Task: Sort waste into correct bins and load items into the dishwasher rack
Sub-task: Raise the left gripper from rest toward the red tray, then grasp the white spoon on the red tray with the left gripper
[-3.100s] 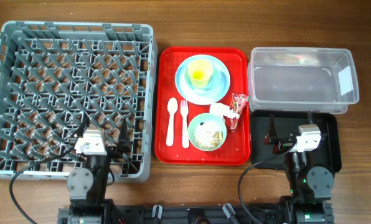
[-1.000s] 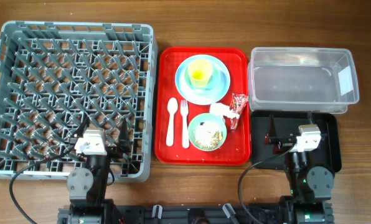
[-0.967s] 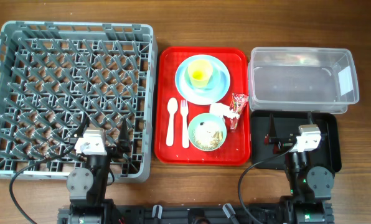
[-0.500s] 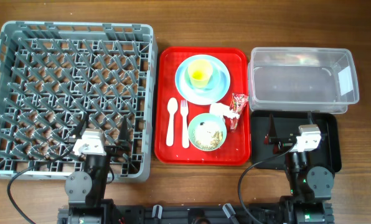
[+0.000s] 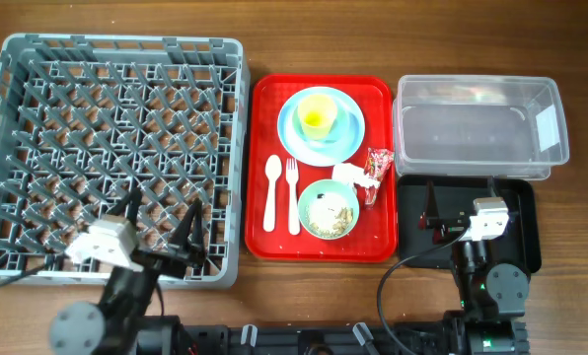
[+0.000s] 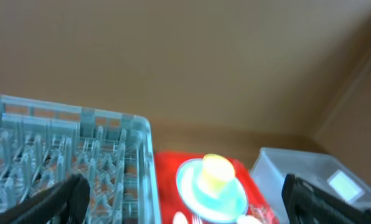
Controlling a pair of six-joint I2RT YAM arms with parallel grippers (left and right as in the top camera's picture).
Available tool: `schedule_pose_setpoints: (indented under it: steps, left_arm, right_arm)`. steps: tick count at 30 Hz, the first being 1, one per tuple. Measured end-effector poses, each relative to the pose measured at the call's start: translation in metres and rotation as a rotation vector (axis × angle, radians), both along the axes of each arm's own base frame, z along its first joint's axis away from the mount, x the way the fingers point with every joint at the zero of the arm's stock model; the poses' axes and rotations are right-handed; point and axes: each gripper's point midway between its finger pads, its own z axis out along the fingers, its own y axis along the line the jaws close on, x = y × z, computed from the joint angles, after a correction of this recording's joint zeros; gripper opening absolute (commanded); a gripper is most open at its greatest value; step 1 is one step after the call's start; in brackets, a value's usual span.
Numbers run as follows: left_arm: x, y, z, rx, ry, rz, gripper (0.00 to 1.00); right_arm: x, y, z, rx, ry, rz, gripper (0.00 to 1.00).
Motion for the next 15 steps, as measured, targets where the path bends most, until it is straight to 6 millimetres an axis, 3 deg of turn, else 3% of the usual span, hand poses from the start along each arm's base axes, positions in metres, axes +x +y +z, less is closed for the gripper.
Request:
schedule_pose_setpoints:
  steps: [4, 6, 10, 12, 15]
  left_arm:
    - [-0.007, -0.005, 0.04, -0.014, 0.184, -0.026, 1.0]
    - [-0.01, -0.009, 0.051, -0.016, 0.336, -0.053, 1.0]
    - [-0.019, -0.018, 0.053, -0.043, 0.742, -0.106, 1.0]
    - [-0.014, -0.022, 0.054, -0.062, 0.897, -0.126, 1.0]
    - [0.016, -0.027, 0.056, -0.09, 1.002, -0.149, 1.0]
  right_arm:
    - [0.0, 0.0, 0.0, 0.0, 0.0, 0.0, 1.0]
    - [0.0, 0.0, 0.0, 0.0, 0.0, 0.0, 1.0]
    - [0.0, 0.0, -0.001, 0.0, 0.002, 0.0, 1.0]
    - [0.0, 0.0, -0.001, 0.0, 0.003, 0.0, 1.0]
    - [0.0, 0.0, -0.001, 0.0, 0.003, 0.0, 1.0]
